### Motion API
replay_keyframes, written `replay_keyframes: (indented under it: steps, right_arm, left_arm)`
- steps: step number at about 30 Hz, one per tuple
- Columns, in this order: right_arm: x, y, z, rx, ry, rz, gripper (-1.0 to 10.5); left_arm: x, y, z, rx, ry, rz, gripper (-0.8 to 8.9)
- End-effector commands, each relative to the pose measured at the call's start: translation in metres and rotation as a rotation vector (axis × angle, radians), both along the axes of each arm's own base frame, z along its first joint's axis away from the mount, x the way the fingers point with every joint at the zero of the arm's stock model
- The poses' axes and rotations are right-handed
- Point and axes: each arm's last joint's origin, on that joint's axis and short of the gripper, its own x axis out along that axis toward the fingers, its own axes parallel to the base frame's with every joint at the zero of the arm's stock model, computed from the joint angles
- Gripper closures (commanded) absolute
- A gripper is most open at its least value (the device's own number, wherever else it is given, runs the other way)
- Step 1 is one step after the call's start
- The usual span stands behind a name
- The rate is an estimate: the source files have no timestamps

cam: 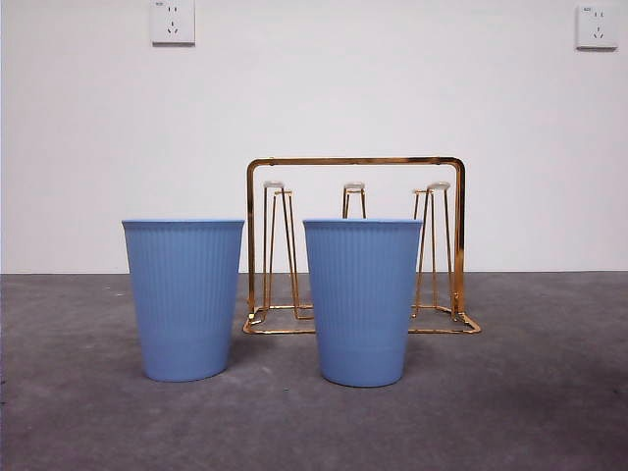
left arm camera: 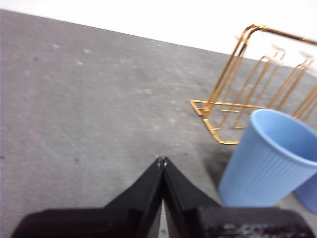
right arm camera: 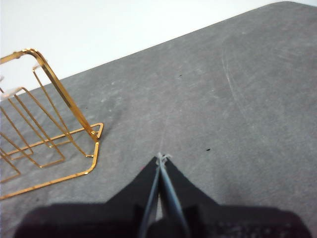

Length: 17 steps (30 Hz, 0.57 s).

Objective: Pick up cup 1,put cup 1 in the cup rack,pick up cup 2,put cup 2 in the cup rack

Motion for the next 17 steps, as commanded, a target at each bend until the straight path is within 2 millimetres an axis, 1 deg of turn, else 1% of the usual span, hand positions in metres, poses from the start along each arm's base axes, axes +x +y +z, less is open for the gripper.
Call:
replay_keyframes:
  steps: [1, 4, 9, 13, 17]
  right_arm:
    - [-0.002, 0.001, 0.011, 0.076, -0.035, 0.025, 9.6]
    - [-0.006, 0.002, 0.032, 0.121, -0.084, 0.065, 9.6]
    - [-0.014, 0.004, 0.077, 0.126, -0.12, 0.128, 9.6]
    - [-0.02, 0.007, 0.115, 0.105, -0.068, 0.218, 9.6]
    - [-0.023, 0.009, 0.153, 0.019, 0.019, 0.326, 9.6]
  left_arm:
    - [-0.002, 0.0, 0.014, -0.071, -0.01, 0.002, 8.19]
    - [-0.006, 0.0, 0.033, -0.092, -0.024, 0.004, 8.19]
    - [-0.016, -0.002, 0.071, -0.11, -0.071, -0.061, 8.19]
    - [-0.025, -0.003, 0.102, -0.121, -0.056, -0.104, 8.19]
    - [-0.032, -0.006, 0.133, -0.115, -0.025, -0.19, 8.19]
